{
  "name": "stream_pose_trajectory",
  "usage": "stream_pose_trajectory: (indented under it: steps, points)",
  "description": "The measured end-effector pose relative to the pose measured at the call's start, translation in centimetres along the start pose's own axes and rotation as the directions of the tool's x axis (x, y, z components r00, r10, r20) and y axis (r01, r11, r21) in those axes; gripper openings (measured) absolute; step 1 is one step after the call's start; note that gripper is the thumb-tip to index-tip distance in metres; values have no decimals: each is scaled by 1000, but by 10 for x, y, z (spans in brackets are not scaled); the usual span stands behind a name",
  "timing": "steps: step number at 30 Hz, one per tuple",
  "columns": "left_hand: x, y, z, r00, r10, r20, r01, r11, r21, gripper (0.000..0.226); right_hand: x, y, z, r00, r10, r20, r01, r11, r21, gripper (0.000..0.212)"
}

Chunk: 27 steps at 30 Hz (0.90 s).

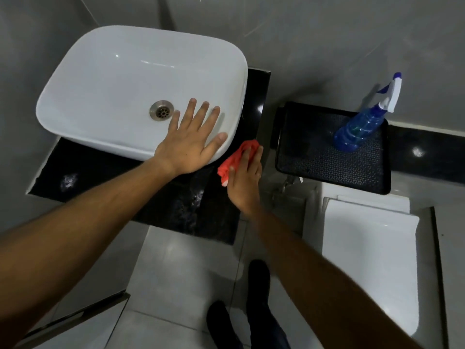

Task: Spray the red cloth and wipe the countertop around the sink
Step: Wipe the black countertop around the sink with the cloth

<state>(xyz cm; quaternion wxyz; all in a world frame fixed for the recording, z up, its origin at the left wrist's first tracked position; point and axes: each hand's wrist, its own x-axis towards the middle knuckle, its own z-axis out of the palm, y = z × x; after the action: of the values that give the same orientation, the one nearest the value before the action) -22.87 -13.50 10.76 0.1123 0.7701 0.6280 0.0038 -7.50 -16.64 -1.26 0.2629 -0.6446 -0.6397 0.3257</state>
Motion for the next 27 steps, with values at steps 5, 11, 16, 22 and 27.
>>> stream_pose_trajectory:
  steps: [5, 11, 16, 22, 27]
  points:
    - [0, -1, 0, 1000, -3, -1, 3, 1000, -1, 74, 124, -3, -23, 1000, -9, -17, 8, 997, -76, 64]
    - [0, -5, 4, 999, 19, -43, -19, 1000, 0, 74, 242, -5, -49, 998, 7, 65, 3, 988, -156, 64]
    - [0, -6, 5, 999, 21, -35, -22, 1000, -22, 73, 234, 1, -50, 984, -133, 115, 164, 933, -320, 61]
    - [0, -3, 1, 1000, 9, -12, -9, 1000, -23, 74, 153, 8, -39, 927, -187, 325, 355, 718, -599, 62]
    - [0, -1, -3, 1000, 1, 4, 0, 1000, -22, 70, 62, -2, -27, 944, -220, 246, 317, 817, -483, 64]
